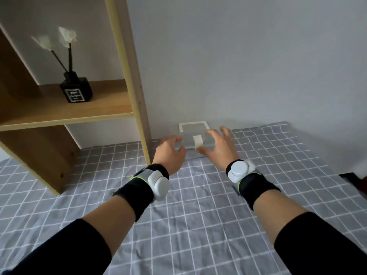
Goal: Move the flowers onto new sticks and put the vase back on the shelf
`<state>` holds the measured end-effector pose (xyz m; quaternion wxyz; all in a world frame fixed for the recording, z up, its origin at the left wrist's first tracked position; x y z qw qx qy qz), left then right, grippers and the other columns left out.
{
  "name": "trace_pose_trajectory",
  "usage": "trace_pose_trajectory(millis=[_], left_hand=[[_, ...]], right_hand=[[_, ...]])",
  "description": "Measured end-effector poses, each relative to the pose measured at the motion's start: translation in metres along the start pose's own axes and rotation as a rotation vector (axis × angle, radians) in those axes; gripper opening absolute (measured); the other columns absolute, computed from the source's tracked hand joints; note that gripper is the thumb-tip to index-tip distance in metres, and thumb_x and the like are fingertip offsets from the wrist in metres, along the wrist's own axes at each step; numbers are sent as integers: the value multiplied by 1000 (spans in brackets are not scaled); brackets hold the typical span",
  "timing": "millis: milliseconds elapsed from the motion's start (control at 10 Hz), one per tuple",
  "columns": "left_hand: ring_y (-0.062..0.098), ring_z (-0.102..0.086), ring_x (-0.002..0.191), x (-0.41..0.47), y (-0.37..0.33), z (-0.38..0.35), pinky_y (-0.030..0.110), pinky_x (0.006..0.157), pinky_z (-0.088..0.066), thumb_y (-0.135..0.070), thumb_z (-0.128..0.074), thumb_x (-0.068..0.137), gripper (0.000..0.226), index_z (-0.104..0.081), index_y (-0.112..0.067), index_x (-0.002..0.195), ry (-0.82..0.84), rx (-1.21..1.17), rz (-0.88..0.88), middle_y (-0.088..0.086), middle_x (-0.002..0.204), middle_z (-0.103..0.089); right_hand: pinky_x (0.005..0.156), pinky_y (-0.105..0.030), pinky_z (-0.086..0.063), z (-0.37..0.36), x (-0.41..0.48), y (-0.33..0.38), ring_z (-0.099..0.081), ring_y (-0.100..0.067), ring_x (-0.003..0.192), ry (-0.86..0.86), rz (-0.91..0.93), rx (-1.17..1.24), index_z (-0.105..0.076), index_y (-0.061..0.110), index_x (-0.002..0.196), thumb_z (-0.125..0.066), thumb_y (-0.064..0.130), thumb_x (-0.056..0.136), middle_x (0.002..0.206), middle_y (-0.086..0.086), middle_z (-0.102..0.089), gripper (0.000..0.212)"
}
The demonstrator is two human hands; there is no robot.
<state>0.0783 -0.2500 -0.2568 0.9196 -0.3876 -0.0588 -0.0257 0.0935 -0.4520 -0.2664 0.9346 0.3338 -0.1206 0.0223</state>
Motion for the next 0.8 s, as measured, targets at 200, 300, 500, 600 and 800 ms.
trace_pose_trajectory(millis=[200, 300, 500, 600, 800], left_hand=[[12, -55, 105, 29, 0, -9, 21, 93, -39, -29, -58, 95, 39, -53, -25, 134, 8, -33, 59, 2, 145, -37], [25, -51, 127, 32, 2, -11, 27, 107, -37, -26, -57, 96, 40, -51, -29, 136, 65, -50, 63, 3, 149, -33], [34, -39, 143, 30, -6, -9, 35, 104, -48, -32, -55, 99, 66, -21, -41, 156, 322, 74, 189, 3, 168, 8], [37, -34, 146, 19, -17, -3, 31, 99, -42, -43, -55, 98, 88, 8, -36, 158, 474, 225, 227, 12, 167, 16], [29, -38, 144, -15, -33, 38, 38, 115, -35, -50, -55, 97, 71, -30, -19, 157, 657, 390, 238, 7, 161, -34]], right_hand=[[99, -23, -29, 1, 32, -4, -32, -31, 147, 49, -17, 45, -57, 23, 139, -85, 42, 78, 162, -17, -21, 70], [104, -28, -36, 2, 38, -5, -31, -33, 148, 94, -13, 26, -54, 24, 140, -83, 39, 82, 164, -18, -18, 67], [118, -52, -31, 4, 34, 4, -18, -47, 151, 257, -3, -207, -31, 25, 156, -62, 43, 98, 168, -23, -2, 69], [119, -58, -28, 17, 29, 14, -7, -47, 154, 368, -63, -317, -19, 26, 160, -58, 46, 99, 169, -21, 4, 76], [118, -54, -32, 49, 13, 61, -20, -41, 152, 510, -11, -355, -20, 21, 160, -56, 40, 101, 166, -19, -19, 71]])
Point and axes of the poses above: each hand's wrist, its own x-axis towards the middle knuckle, its own z-axis out of the back of the hand, y = z × x, the point moved 6 cm from there along x, towards the middle knuckle
